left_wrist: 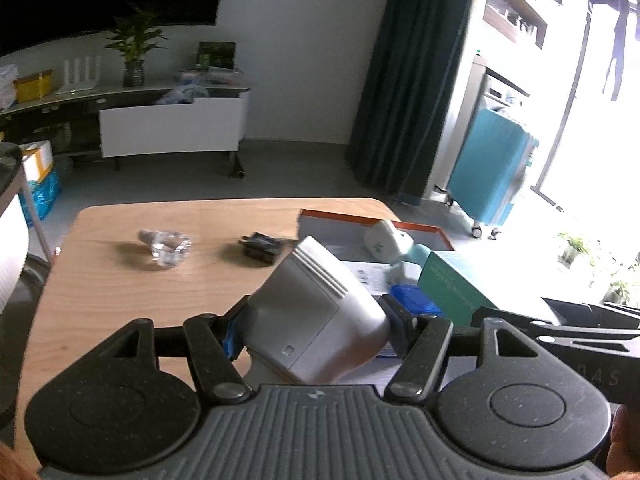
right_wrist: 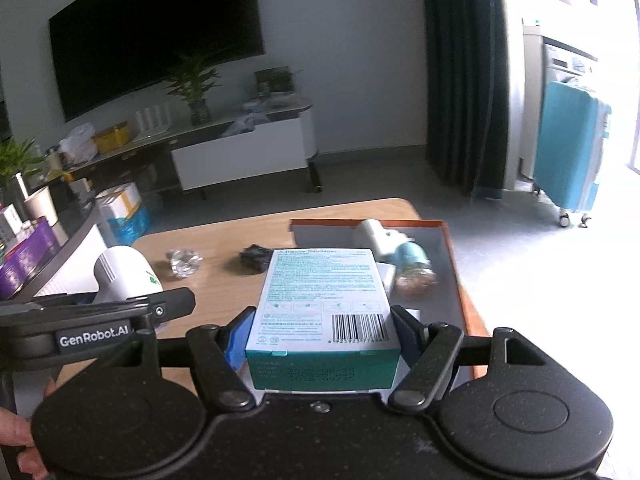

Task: Organize rigid objects
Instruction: 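Carry the plug adapter and the teal box toward the tray with both grippers, then lower the teal box into the tray and open the right gripper while the left gripper releases the adapter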

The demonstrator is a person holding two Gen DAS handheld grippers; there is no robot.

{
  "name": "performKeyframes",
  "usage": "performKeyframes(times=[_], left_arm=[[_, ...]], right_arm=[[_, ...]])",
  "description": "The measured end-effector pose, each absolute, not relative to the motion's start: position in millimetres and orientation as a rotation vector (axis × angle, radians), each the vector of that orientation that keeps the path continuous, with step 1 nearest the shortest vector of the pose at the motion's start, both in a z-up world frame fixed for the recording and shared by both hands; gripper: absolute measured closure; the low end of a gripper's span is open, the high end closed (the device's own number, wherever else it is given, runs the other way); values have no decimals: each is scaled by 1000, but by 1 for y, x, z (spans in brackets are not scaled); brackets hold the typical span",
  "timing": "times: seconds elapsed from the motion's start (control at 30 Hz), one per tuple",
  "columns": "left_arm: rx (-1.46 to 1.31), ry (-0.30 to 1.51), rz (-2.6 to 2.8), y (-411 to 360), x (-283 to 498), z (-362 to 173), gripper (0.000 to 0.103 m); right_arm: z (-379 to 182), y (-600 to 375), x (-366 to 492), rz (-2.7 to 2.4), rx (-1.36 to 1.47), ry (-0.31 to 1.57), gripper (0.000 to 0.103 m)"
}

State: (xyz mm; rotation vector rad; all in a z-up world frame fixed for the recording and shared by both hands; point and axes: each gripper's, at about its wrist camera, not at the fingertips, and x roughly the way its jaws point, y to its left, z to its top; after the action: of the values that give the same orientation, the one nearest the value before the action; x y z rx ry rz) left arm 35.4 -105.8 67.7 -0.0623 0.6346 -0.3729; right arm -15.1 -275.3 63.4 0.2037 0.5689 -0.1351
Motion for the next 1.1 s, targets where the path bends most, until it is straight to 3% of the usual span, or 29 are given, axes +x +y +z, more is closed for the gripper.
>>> performKeyframes(times=[1.1], left_arm=[[16,707,-527,-173,33,44,36]], right_arm=[[49,-328,-36,-275,278,570,20]])
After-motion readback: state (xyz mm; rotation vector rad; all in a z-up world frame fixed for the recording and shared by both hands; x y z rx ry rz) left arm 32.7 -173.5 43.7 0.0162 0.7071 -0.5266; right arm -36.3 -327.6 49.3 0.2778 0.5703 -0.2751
